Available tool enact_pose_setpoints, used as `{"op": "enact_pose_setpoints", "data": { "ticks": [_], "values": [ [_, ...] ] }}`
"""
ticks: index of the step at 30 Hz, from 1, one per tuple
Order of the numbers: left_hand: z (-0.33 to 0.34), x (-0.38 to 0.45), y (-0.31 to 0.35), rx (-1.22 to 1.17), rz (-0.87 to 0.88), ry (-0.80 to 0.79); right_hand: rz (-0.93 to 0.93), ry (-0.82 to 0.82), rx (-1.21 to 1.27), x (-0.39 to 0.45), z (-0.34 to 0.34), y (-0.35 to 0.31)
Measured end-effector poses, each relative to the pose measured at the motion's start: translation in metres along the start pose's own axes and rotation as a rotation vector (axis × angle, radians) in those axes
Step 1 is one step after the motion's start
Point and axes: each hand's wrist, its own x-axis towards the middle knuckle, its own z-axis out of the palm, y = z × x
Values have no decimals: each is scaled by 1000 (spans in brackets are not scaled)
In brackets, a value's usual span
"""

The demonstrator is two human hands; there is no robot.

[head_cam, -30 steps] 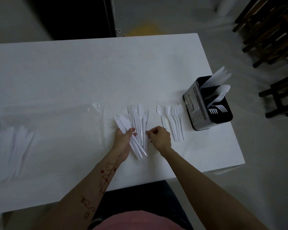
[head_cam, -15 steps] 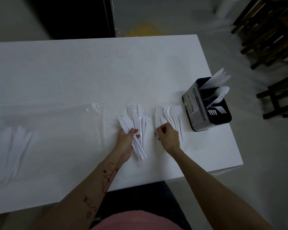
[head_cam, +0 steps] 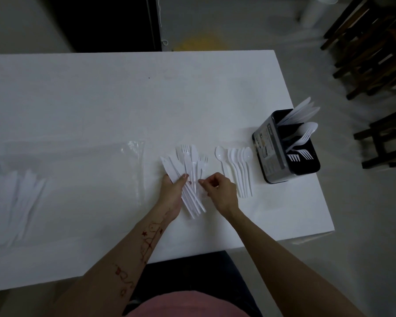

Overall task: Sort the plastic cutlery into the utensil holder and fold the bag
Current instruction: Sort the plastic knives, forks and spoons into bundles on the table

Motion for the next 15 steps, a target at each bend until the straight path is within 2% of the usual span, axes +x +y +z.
{"op": "enact_pose_setpoints", "data": {
  "ticks": [3, 15],
  "values": [
    [-7, 0, 0, 12, -11, 2, 78, 53, -134, 7, 12, 1],
    [-14, 2, -3, 14, -17, 5, 185, 72, -229, 12, 20, -12]
  ]
}}
